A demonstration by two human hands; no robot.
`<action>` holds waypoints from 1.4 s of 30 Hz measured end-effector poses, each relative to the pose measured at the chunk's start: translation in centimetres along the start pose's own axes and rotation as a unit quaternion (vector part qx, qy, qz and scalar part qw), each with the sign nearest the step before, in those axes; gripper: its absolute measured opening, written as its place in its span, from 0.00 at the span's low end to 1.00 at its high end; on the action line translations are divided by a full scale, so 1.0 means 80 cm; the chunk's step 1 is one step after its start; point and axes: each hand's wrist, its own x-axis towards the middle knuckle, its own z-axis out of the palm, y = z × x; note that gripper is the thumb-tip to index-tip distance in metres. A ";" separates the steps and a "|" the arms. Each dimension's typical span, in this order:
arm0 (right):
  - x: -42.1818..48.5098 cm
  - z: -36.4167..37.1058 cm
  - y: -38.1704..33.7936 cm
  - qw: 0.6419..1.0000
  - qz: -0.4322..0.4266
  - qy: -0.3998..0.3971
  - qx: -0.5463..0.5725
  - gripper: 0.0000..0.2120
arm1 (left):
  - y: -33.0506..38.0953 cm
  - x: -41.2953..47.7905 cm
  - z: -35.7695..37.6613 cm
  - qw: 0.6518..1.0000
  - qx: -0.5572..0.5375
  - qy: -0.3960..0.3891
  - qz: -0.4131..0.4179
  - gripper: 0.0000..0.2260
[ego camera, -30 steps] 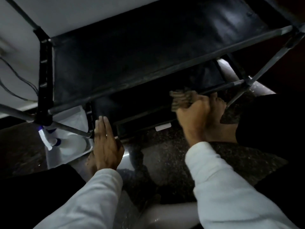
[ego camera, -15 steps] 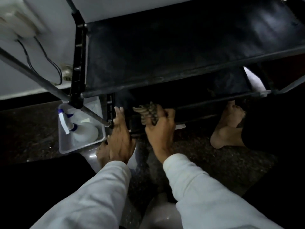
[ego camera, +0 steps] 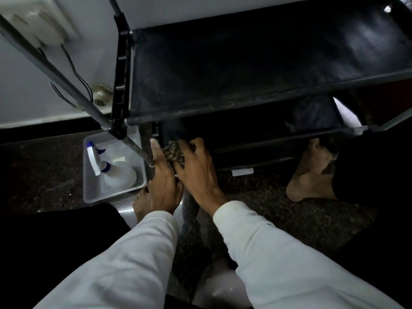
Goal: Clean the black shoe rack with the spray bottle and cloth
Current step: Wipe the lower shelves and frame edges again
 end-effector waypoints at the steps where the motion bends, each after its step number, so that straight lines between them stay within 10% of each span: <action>1: -0.001 -0.004 0.003 1.000 0.004 0.006 0.004 0.25 | 0.003 -0.002 -0.002 1.000 0.010 -0.003 -0.021 0.44; 16: -0.011 -0.158 0.167 0.921 0.273 0.255 -0.113 0.20 | 0.009 -0.005 0.007 0.995 0.059 -0.026 0.077 0.48; 25: -0.041 -0.132 0.181 0.812 0.374 0.430 0.126 0.19 | 0.001 -0.042 -0.002 0.968 0.221 0.007 0.118 0.36; 29: -0.070 -0.061 0.165 0.788 0.458 0.338 0.235 0.14 | -0.007 -0.049 -0.012 0.942 0.318 -0.034 0.105 0.24; 32: -0.085 -0.023 0.157 0.830 0.455 0.221 0.234 0.17 | -0.037 -0.044 0.013 0.979 0.156 -0.115 0.063 0.20; 42: -0.049 0.048 0.104 0.950 0.288 -0.008 0.120 0.27 | -0.062 -0.012 0.055 0.971 0.120 -0.208 -0.011 0.37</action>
